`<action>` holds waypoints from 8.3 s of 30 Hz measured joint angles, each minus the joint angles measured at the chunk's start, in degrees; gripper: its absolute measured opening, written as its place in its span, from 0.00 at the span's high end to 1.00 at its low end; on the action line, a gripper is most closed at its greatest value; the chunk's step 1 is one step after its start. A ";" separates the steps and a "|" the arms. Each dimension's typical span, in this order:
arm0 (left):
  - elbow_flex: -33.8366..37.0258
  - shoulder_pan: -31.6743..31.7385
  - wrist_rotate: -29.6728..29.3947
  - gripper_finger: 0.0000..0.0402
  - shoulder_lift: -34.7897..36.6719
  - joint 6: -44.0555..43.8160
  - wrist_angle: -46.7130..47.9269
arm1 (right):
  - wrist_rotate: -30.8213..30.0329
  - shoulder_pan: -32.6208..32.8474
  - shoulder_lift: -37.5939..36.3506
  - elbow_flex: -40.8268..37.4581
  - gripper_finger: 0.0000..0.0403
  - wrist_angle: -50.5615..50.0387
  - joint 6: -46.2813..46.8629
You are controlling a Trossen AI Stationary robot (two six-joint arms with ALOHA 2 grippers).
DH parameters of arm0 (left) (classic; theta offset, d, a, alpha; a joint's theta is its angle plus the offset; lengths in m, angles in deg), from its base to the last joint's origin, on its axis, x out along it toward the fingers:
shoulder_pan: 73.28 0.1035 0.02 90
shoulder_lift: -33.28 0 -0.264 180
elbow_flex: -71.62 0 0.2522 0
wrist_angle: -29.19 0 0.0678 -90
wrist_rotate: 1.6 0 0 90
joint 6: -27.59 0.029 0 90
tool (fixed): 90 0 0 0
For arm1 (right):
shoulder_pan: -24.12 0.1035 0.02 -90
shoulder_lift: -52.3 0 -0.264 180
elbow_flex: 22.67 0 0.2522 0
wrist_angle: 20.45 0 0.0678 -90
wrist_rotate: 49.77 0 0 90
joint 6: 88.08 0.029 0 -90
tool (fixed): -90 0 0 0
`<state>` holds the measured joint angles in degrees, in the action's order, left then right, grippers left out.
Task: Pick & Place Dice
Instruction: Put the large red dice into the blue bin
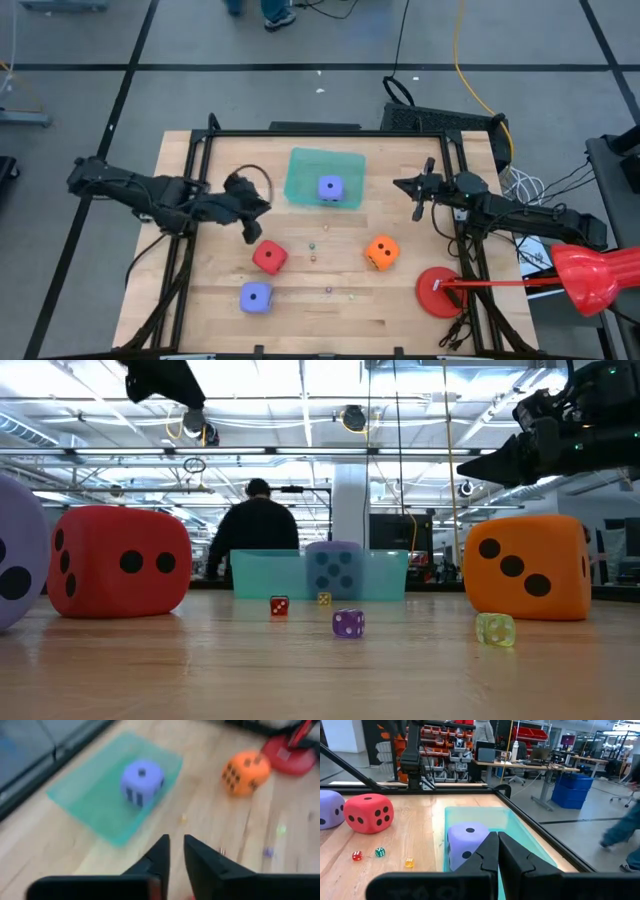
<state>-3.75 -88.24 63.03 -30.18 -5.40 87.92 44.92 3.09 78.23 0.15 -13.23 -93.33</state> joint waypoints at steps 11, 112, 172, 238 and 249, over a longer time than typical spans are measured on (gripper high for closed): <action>-20.27 -0.01 15.80 0.24 -21.74 -21.63 31.31 | 0.03 0.00 0.02 0.00 1.00 -0.31 -0.42; -9.94 -3.93 26.03 0.00 -31.20 -39.08 14.13 | 0.09 0.02 0.02 -1.84 1.00 3.62 1.17; -6.29 -3.25 26.63 0.00 -40.01 -36.37 14.08 | 0.07 0.13 1.31 -1.86 1.00 4.48 1.53; -6.03 -1.69 21.62 0.00 -41.27 -37.72 9.67 | 1.58 0.15 1.49 -1.86 1.00 5.23 2.00; -4.68 -2.96 17.10 0.00 -41.10 -39.52 7.40 | 1.58 0.15 1.49 -1.86 1.00 5.82 2.00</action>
<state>-8.44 -91.20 80.12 -71.27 -44.92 95.32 46.50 3.24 79.72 -1.71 -7.41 -91.33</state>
